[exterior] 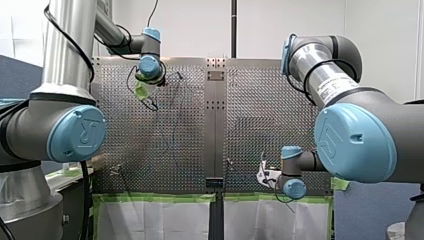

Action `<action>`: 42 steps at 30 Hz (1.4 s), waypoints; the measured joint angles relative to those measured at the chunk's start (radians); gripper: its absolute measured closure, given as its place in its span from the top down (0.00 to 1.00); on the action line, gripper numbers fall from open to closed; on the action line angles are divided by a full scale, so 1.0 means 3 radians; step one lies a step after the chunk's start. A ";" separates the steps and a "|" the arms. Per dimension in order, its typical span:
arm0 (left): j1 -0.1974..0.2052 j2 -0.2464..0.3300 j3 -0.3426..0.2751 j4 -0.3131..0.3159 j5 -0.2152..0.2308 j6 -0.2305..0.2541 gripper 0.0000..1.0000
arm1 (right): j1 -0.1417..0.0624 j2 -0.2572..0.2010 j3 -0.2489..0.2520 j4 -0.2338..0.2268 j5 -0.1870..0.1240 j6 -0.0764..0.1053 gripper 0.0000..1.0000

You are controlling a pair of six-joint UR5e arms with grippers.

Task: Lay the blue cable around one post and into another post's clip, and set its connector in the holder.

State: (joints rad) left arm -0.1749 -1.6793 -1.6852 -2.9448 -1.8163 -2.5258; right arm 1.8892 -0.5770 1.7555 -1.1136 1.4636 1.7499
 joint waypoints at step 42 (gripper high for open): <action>-0.0485 0.0493 -0.1187 0.0895 -0.0020 0.0827 1.00 | -0.0001 0.0003 -0.0001 0.0055 0.0010 0.0057 0.00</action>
State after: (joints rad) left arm -0.3205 -1.5315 -2.0412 -2.6762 -1.8223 -2.2777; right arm 1.8888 -0.5762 1.7553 -1.0970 1.4666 1.7669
